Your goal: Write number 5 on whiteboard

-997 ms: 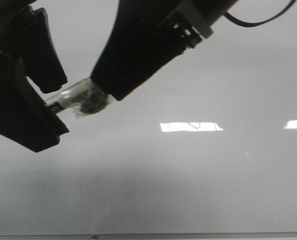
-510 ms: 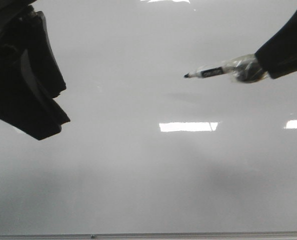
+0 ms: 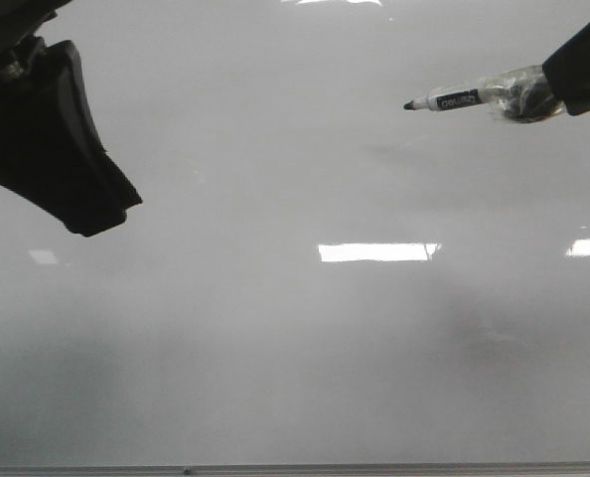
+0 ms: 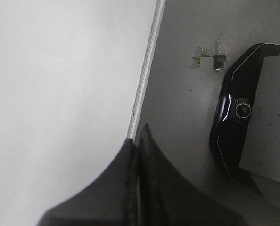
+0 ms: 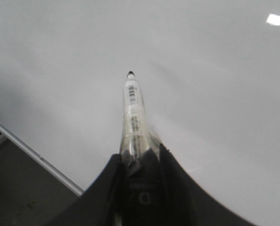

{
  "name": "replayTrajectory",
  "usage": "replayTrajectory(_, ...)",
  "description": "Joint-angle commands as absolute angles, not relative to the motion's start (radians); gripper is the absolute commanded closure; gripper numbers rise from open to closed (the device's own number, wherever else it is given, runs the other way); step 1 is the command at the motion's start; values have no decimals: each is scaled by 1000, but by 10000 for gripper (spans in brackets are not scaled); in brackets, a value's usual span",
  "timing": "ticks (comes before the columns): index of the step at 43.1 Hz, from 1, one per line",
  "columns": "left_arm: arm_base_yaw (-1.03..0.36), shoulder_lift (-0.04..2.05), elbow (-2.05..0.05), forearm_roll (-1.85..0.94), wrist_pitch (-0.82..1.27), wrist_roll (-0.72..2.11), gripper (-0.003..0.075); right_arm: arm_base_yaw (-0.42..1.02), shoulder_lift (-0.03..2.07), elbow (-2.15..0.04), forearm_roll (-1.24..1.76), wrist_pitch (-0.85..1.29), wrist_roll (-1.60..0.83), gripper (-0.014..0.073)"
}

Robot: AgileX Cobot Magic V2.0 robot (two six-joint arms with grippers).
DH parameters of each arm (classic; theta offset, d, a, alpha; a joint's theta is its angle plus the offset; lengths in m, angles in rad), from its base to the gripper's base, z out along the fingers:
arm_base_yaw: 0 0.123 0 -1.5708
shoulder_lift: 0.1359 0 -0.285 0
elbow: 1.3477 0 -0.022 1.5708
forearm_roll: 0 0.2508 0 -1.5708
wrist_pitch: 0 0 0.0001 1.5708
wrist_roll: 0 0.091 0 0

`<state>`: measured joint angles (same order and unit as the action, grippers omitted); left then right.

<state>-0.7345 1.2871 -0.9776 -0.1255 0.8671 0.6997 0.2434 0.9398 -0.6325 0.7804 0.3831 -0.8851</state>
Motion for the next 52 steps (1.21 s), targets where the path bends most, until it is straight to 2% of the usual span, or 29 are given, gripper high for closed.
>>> replayTrajectory(1, -740, 1257, -1008, -142, 839, 690, 741, 237, 973, -722, 805, 294, -885, 652)
replayTrajectory(19, -740, 1257, -1008, -142, 839, 690, 741, 237, 1258, -985, 805, 246, -886, 652)
replayTrajectory(26, -740, 1257, -1008, -142, 839, 690, 741, 237, 1288, -983, 803, 229, -886, 652)
replayTrajectory(38, -740, 1257, -1008, -142, 839, 690, 741, 237, 1294, -901, 789, 327, -886, 652)
replayTrajectory(52, -740, 1257, -1008, -142, 839, 690, 741, 237, 1275, -853, 789, 299, -887, 652)
